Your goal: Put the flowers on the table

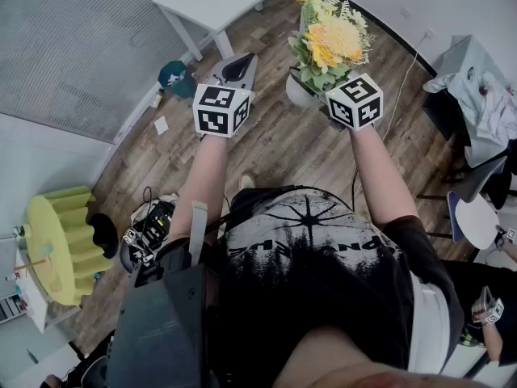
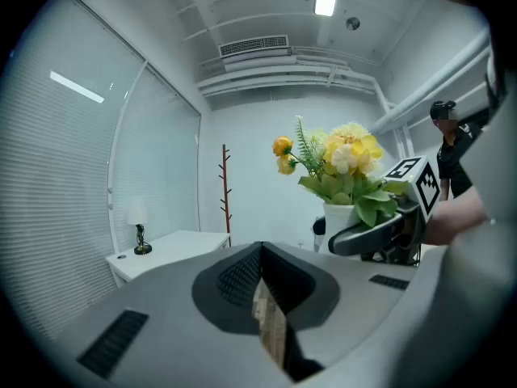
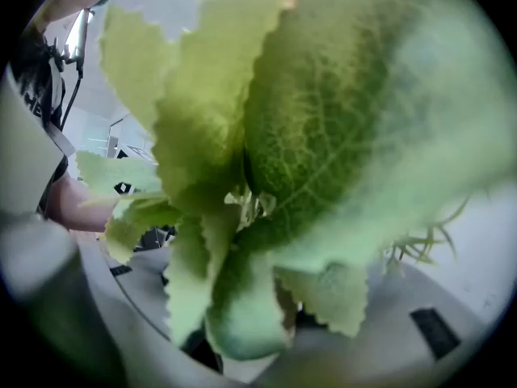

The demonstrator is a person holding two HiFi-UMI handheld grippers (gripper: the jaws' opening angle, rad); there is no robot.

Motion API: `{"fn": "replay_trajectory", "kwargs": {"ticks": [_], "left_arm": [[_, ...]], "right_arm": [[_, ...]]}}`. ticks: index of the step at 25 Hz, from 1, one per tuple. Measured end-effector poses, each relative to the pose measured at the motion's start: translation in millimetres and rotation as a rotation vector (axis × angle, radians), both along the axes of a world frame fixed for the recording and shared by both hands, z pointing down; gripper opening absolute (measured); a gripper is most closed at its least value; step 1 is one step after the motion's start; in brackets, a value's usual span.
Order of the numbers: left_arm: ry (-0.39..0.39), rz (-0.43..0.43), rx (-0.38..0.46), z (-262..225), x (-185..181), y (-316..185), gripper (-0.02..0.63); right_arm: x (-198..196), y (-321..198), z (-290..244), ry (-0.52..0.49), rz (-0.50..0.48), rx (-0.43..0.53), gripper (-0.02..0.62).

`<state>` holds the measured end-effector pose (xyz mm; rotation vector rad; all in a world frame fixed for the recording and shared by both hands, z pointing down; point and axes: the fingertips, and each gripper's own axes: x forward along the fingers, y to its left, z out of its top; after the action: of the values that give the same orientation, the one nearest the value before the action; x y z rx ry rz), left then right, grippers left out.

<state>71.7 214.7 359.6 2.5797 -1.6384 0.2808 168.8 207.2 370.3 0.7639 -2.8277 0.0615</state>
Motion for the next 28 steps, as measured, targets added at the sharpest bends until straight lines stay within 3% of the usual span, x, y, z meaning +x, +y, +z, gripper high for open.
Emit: {"fn": "replay_trajectory", "kwargs": {"ticks": [22,28], "left_arm": [[0.012,-0.027,-0.002,5,-2,13,0.012],[-0.016,-0.053,-0.019,14,1,18,0.012]], "right_arm": [[6,13,-4,-0.040,0.012,0.006,0.247],[18,17,-2,-0.054,0.010,0.019,0.247]]}}
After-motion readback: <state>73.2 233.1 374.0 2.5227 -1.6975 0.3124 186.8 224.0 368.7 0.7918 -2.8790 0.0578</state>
